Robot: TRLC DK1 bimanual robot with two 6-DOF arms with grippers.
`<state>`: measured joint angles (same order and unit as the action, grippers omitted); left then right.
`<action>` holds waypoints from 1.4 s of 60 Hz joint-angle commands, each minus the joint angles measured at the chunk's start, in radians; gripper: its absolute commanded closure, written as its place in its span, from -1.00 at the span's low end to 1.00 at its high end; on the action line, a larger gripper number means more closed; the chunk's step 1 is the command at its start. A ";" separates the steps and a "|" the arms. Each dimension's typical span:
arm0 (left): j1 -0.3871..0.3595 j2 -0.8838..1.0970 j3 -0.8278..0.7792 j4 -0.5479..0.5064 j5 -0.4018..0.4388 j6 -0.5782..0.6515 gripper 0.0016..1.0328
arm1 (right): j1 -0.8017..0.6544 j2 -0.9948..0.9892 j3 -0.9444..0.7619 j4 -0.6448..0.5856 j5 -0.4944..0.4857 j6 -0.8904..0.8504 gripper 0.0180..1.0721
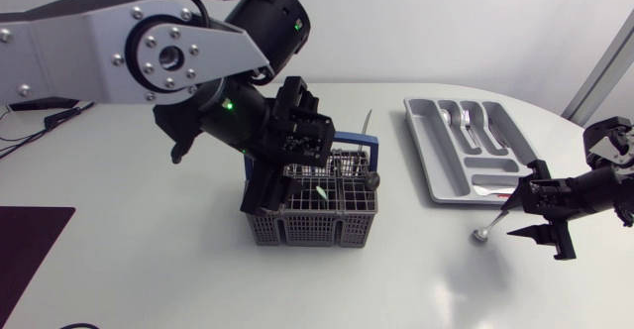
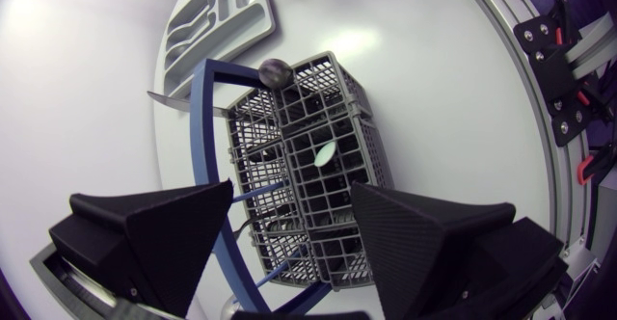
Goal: Unload the cutlery basket into the drawer organizer.
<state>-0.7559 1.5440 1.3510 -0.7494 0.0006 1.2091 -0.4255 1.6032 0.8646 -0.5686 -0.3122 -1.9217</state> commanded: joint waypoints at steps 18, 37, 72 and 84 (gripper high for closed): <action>-0.008 -0.024 -0.021 -0.005 0.035 0.032 -0.86 | 0.117 0.035 0.024 0.019 0.154 -0.197 -0.23; -0.025 -0.025 -0.009 -0.025 0.039 0.043 -0.86 | 0.168 0.100 0.065 0.010 0.214 -0.238 -0.20; -0.013 -0.010 -0.009 -0.025 0.070 0.056 -0.86 | 0.206 0.187 0.074 0.033 0.271 -0.246 0.41; -0.019 -0.010 -0.010 -0.028 0.072 0.055 -0.86 | 0.200 0.202 0.065 0.030 0.298 -0.247 0.75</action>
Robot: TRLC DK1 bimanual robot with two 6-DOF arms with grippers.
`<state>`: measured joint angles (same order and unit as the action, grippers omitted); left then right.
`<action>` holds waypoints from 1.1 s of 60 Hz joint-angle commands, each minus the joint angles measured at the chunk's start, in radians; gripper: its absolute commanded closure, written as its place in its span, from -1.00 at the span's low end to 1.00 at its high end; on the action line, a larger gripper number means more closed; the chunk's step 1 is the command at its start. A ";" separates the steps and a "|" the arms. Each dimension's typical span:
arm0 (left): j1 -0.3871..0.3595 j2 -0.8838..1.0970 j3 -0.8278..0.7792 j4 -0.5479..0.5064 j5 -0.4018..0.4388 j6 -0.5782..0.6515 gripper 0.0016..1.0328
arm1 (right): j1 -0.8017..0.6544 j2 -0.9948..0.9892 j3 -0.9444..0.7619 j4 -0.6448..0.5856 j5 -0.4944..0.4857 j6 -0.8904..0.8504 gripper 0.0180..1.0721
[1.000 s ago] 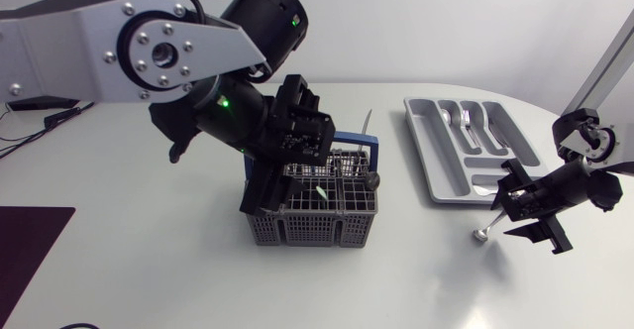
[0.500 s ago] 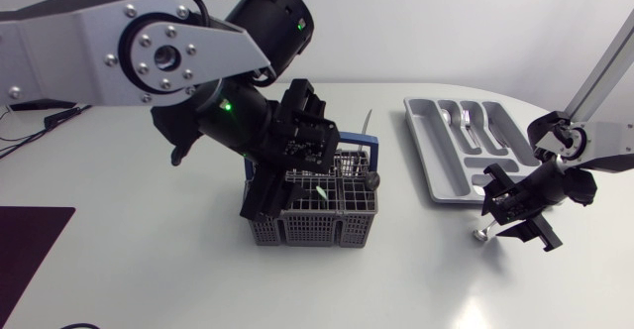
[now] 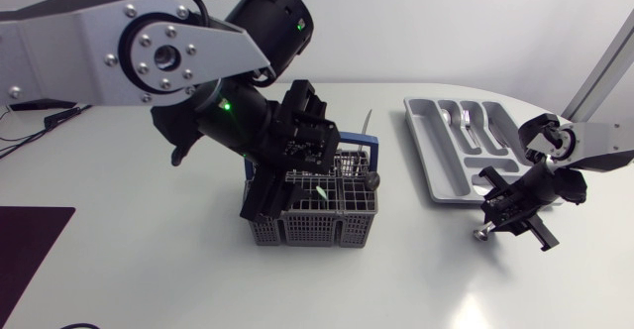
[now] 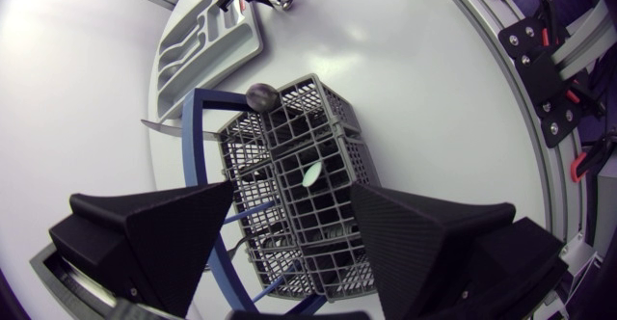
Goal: Unload the cutlery basket into the drawer organizer.
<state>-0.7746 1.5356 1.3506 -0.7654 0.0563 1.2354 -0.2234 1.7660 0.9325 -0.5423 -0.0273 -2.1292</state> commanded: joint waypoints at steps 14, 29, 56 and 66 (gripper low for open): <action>-0.009 0.000 -0.005 -0.022 0.014 0.022 -0.86 | -0.002 0.035 -0.023 0.002 0.012 -0.040 0.78; -0.009 0.000 -0.010 -0.026 0.014 0.021 -0.86 | 0.007 -0.045 0.000 -0.071 -0.016 -0.038 0.79; -0.012 -0.011 -0.013 -0.035 0.014 0.021 -0.86 | -0.093 -0.013 0.298 -0.275 -0.111 -0.025 0.79; -0.014 -0.009 -0.008 -0.035 0.014 0.021 -0.86 | -0.129 0.125 0.427 -0.271 -0.125 -0.008 0.79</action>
<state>-0.7815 1.5356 1.3506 -0.7876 0.0563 1.2350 -0.3424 1.8175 1.3178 -0.7979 -0.1387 -2.1315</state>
